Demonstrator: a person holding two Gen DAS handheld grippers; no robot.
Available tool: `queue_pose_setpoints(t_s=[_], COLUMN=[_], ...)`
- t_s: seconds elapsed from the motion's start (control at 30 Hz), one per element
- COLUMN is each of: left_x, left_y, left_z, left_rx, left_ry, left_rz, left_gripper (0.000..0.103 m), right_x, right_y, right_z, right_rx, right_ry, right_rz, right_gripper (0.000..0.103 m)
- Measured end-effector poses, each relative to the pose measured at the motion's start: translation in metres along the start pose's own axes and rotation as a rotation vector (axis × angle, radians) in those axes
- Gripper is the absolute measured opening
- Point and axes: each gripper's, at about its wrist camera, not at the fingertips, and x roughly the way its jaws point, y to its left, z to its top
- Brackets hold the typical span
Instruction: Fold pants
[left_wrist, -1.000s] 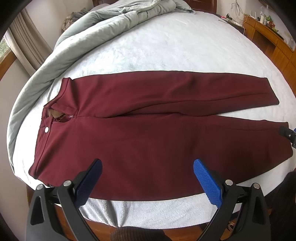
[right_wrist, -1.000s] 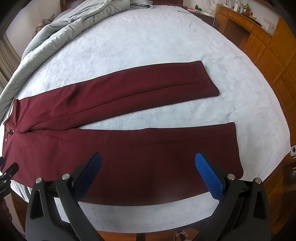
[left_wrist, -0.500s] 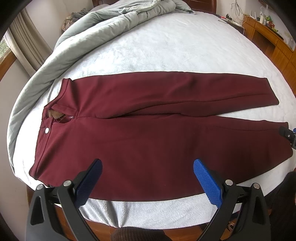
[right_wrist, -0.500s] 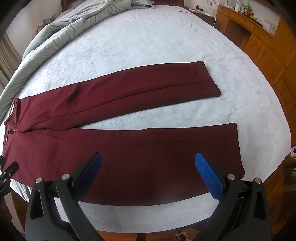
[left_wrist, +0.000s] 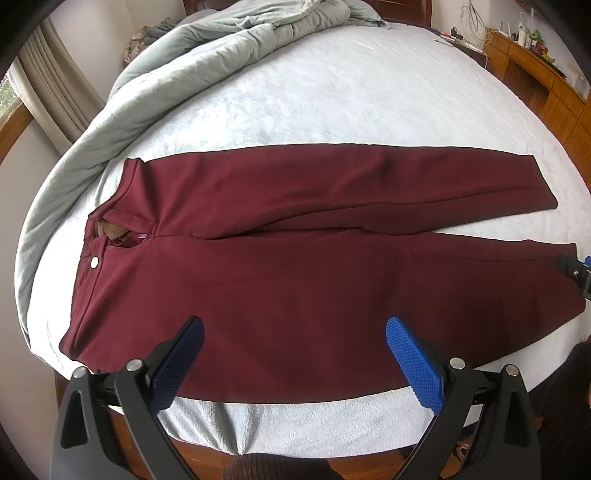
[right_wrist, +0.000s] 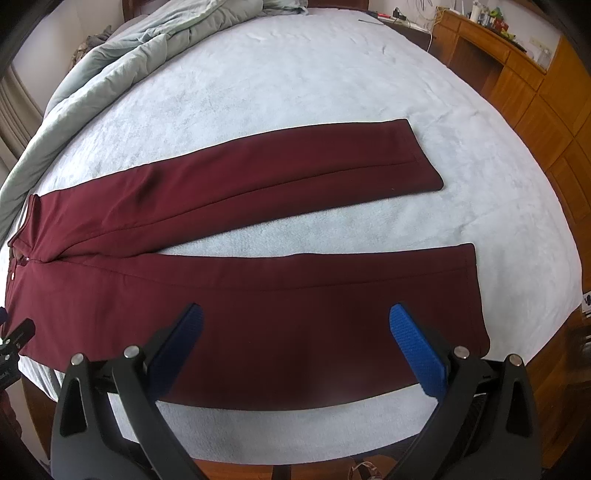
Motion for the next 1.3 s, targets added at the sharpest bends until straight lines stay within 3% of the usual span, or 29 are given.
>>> queue_pose_setpoints(t_s=[1.3], left_x=[0.0029], left_y=[-0.0047], left_z=[0.0029], left_rx=[0.007], left_ry=[0.001], left_rz=[0.001], left_gripper=[0.099], right_x=[0.0012], right_y=[-0.0020], right_z=[-0.0006], right_rx=[0.000], right_ry=[0.002], right_rz=[0.003], right_gripper=[0.101])
